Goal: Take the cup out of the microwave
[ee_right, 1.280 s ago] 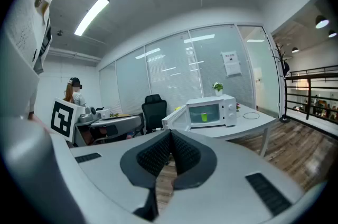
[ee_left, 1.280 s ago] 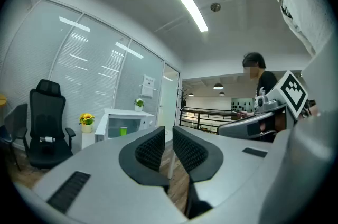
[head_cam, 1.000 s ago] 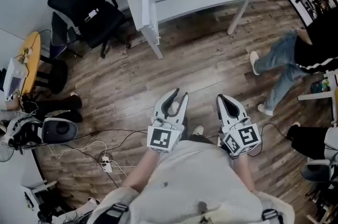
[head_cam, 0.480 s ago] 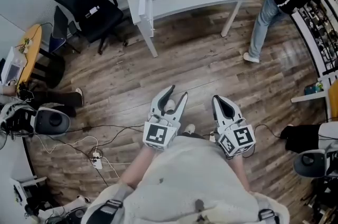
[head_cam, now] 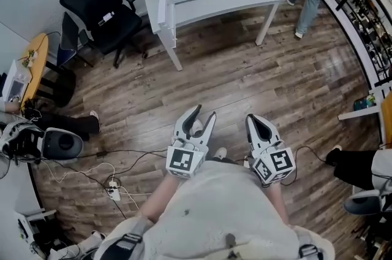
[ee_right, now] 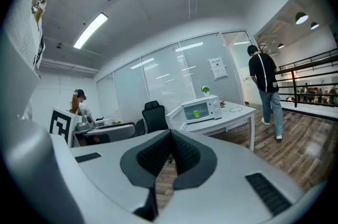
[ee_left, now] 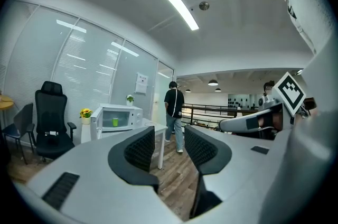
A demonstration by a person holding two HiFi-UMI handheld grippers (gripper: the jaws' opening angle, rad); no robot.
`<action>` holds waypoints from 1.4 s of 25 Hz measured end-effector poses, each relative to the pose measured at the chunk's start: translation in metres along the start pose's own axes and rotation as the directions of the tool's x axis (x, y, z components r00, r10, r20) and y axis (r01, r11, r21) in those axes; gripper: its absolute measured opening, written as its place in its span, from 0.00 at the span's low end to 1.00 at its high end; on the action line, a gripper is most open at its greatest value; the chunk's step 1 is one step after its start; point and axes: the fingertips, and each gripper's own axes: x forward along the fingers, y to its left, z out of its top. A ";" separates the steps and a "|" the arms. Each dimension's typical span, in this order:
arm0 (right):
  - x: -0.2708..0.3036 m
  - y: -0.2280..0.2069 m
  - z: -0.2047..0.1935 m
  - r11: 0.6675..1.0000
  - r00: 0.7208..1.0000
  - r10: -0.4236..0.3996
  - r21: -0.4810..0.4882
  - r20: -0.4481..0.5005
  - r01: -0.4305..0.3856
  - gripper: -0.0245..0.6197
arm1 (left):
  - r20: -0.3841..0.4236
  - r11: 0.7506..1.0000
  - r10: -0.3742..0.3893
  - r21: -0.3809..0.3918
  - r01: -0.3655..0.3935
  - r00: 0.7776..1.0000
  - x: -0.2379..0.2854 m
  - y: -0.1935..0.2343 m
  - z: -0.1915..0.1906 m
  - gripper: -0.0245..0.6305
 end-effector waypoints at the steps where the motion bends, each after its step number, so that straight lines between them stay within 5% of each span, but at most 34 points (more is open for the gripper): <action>1: 0.002 -0.003 0.002 1.000 1.000 -0.005 0.010 0.005 0.005 0.05 | 0.008 1.000 -0.001 0.001 0.001 1.000 0.006 0.003 0.003 0.32; 9: 0.041 -0.031 0.018 0.999 0.999 -0.046 -0.002 -0.004 0.046 0.05 | 0.029 0.998 -0.059 0.014 0.059 0.998 0.051 0.021 0.015 0.32; 35: 0.262 -0.048 0.077 0.988 0.988 -0.154 0.018 0.012 0.153 0.05 | 0.058 0.994 -0.112 -0.003 0.112 0.992 0.186 0.216 0.061 0.32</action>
